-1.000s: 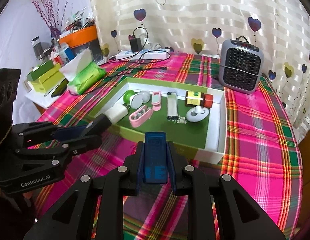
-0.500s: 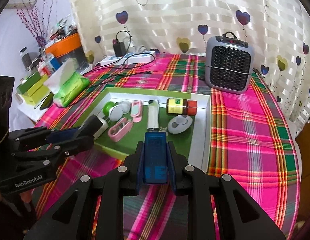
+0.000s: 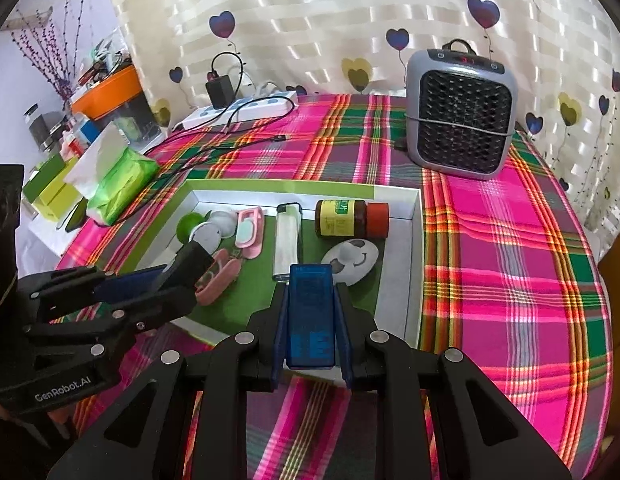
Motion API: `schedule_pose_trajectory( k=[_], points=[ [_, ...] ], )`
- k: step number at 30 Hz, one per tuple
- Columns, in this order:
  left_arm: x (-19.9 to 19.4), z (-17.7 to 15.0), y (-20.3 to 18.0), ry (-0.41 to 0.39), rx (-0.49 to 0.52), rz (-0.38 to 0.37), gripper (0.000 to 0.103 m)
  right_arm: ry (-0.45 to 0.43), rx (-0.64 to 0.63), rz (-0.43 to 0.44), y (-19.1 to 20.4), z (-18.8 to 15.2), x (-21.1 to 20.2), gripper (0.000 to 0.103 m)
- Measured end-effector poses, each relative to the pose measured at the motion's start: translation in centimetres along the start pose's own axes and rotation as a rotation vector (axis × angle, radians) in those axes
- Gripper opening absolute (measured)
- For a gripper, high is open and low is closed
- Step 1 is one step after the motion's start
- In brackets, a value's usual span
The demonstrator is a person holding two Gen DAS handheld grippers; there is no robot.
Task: Organize rigid objects
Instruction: 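Lower and open the left gripper to release the remote while the right releases the USB stick in the box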
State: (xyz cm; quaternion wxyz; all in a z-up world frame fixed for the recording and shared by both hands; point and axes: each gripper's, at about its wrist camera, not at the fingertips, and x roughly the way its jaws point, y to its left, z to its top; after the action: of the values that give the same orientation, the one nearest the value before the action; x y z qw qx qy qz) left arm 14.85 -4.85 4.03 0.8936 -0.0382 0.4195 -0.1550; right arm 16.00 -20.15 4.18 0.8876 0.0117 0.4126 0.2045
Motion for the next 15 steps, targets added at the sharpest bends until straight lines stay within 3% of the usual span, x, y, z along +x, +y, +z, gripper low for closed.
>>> schedule_pose_trajectory(
  k=[15],
  points=[
    [1.6,0.7,0.0,0.017,0.008,0.011,0.026,0.044,0.009,0.0,-0.7,0.2,2.0,0.023]
  ],
)
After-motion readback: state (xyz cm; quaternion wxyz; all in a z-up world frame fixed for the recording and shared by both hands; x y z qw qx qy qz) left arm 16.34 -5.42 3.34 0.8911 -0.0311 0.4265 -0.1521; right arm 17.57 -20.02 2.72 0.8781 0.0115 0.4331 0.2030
